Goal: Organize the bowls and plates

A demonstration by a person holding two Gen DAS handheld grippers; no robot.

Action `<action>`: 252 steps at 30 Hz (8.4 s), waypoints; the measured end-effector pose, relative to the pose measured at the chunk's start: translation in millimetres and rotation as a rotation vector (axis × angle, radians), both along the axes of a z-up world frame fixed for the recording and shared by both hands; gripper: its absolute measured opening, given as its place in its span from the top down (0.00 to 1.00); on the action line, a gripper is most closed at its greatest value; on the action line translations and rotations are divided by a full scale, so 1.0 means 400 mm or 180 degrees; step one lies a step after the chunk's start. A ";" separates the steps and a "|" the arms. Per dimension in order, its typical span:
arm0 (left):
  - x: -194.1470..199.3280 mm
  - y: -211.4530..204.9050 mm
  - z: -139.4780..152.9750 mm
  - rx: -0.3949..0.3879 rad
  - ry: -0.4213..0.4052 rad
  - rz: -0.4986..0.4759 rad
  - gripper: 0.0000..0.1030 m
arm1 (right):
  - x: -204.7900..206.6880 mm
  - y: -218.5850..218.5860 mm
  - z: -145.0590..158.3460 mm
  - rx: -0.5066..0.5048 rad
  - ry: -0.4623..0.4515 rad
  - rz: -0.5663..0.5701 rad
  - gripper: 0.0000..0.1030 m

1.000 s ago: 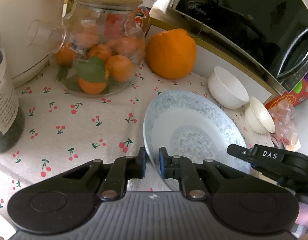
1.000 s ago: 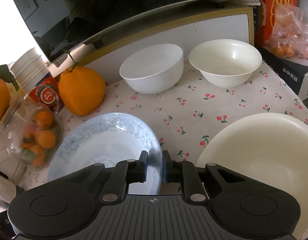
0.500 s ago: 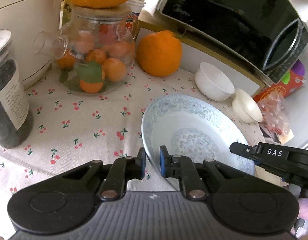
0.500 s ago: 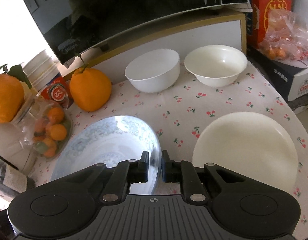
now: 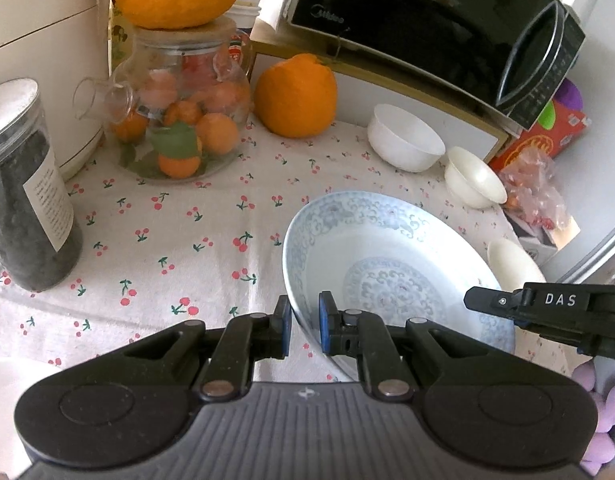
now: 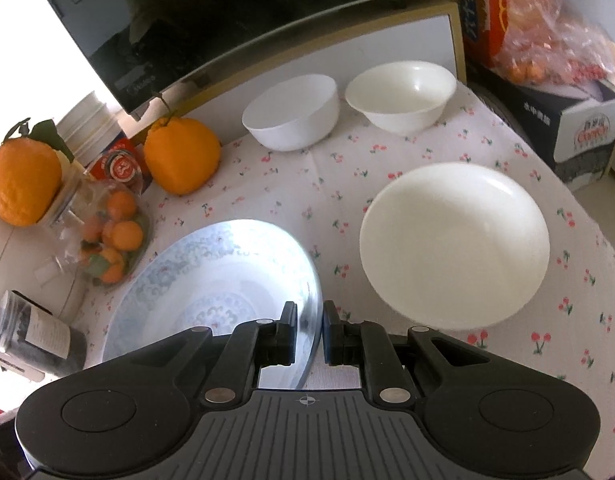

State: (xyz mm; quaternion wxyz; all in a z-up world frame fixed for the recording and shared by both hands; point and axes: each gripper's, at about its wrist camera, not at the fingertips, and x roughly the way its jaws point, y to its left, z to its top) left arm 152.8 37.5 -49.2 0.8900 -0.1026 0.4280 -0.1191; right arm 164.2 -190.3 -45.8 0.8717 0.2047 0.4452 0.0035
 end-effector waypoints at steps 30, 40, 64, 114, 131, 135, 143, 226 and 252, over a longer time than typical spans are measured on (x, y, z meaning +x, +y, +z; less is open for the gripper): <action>0.001 -0.036 -0.048 0.0340 0.0078 -0.0128 0.86 | -0.004 0.017 -0.049 -0.0178 0.0236 0.0001 0.86; 0.008 -0.038 -0.051 0.0347 0.0071 -0.0158 0.86 | 0.003 0.009 -0.056 -0.0169 0.0219 -0.0008 0.85; -0.059 -0.019 0.015 0.0701 -0.0056 0.0010 0.00 | -0.070 0.020 0.049 -0.0242 -0.0050 0.0308 0.22; -0.339 0.041 0.024 0.0261 0.0538 -0.0817 0.07 | -0.315 0.007 0.044 -0.0358 0.0221 0.0790 0.16; -0.340 0.078 -0.020 0.0002 0.1025 -0.0673 0.39 | -0.318 0.064 0.000 0.0146 0.0530 0.0985 0.16; -0.339 0.092 -0.036 -0.0077 0.1100 -0.0616 0.51 | -0.321 0.078 -0.005 0.0155 0.0515 0.1048 0.17; -0.340 0.117 -0.044 -0.0215 0.1080 -0.0541 0.70 | -0.327 0.107 -0.021 0.0051 0.0483 0.1192 0.55; -0.128 0.003 0.014 0.0138 0.0114 -0.0404 0.81 | -0.099 -0.016 0.038 0.0009 -0.0176 0.0413 0.88; -0.081 -0.039 -0.006 0.0429 -0.0031 -0.0268 0.81 | -0.040 -0.003 -0.005 -0.0176 -0.0149 0.0312 0.88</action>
